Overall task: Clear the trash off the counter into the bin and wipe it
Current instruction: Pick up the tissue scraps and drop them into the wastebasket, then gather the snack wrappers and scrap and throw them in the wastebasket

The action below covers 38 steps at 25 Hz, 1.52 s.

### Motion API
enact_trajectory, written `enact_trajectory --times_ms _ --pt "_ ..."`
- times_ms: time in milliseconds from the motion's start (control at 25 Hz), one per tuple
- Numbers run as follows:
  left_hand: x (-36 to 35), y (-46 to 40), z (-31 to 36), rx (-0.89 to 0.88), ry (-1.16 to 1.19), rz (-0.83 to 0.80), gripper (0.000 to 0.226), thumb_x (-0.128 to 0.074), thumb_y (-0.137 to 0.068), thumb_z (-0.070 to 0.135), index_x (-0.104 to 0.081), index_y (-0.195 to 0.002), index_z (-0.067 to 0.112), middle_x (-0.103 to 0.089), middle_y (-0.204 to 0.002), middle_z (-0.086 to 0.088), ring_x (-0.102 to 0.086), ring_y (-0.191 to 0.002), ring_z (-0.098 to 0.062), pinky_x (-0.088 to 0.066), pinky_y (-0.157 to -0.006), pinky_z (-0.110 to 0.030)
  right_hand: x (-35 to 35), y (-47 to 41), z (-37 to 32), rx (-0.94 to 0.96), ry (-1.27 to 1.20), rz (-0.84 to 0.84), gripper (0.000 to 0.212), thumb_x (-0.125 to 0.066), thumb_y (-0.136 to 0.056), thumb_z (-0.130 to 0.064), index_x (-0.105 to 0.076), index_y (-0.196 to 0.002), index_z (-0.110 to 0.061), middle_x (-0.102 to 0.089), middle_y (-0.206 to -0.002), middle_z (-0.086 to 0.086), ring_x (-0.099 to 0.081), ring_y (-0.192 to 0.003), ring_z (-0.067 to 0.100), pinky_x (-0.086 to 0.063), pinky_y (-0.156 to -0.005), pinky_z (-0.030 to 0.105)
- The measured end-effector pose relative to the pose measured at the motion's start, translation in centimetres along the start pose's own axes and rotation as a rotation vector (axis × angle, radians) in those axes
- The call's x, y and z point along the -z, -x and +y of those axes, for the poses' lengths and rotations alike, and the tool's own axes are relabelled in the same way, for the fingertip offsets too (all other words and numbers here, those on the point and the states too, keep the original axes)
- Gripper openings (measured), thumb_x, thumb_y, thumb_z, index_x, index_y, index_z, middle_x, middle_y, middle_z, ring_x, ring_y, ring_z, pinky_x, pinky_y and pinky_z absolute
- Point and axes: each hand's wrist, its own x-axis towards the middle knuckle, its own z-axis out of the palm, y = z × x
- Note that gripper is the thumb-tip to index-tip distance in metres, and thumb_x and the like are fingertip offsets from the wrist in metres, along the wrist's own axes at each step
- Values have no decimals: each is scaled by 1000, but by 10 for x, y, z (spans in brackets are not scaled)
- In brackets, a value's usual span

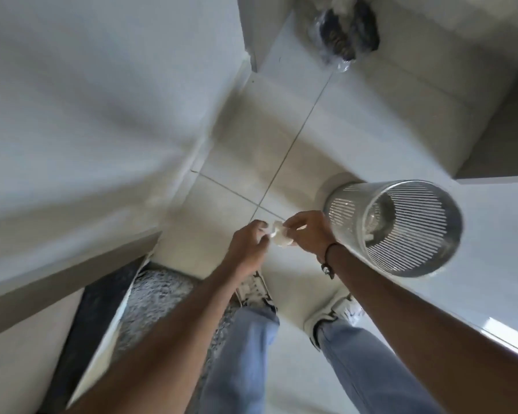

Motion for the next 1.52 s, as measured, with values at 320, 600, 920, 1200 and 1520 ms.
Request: enact_trajectory --times_ms 320,600,920,1200,1520 --pt "18 126 173 -200 145 136 23 -60 -91 6 -77 -104 14 -81 -95 -7 -78 -83 -23 -61 -83 -32 154 137 -39 3 -216 359 15 -75 -76 -1 -77 -77 -16 -76 -83 5 -71 -82 24 -58 -80 35" --pt "-36 126 196 -225 -2 152 22 -57 -92 10 -76 -101 18 -76 -95 4 -72 -89 -15 -55 -84 -25 218 130 24 -157 56 362 46 -69 -77 -16 -68 -122 -25 -73 -120 2 -63 -118 29 -48 -98 30" --pt "35 264 287 -279 -52 290 23 -56 -91 1 -76 -101 7 -79 -105 -11 -74 -96 -27 -60 -91 -35 287 295 -39 78 -188 343 16 -67 -80 -22 -75 -93 -24 -77 -87 -1 -73 -89 19 -47 -73 11" --pt "120 330 389 -522 7 478 18 -60 -94 5 -76 -100 7 -79 -106 -11 -74 -95 -28 -58 -91 -36 358 370 -184 337 -379 377 20 -56 -84 -4 -74 -91 -8 -75 -81 11 -72 -75 29 -59 -73 42" --pt "220 260 484 -473 19 565 21 -60 -97 13 -61 -110 -4 -68 -114 -22 -69 -107 -36 -61 -89 -48 401 309 -323 298 -95 582 35 -66 -81 -22 -63 -112 -8 -71 -108 7 -68 -91 25 -55 -77 27"
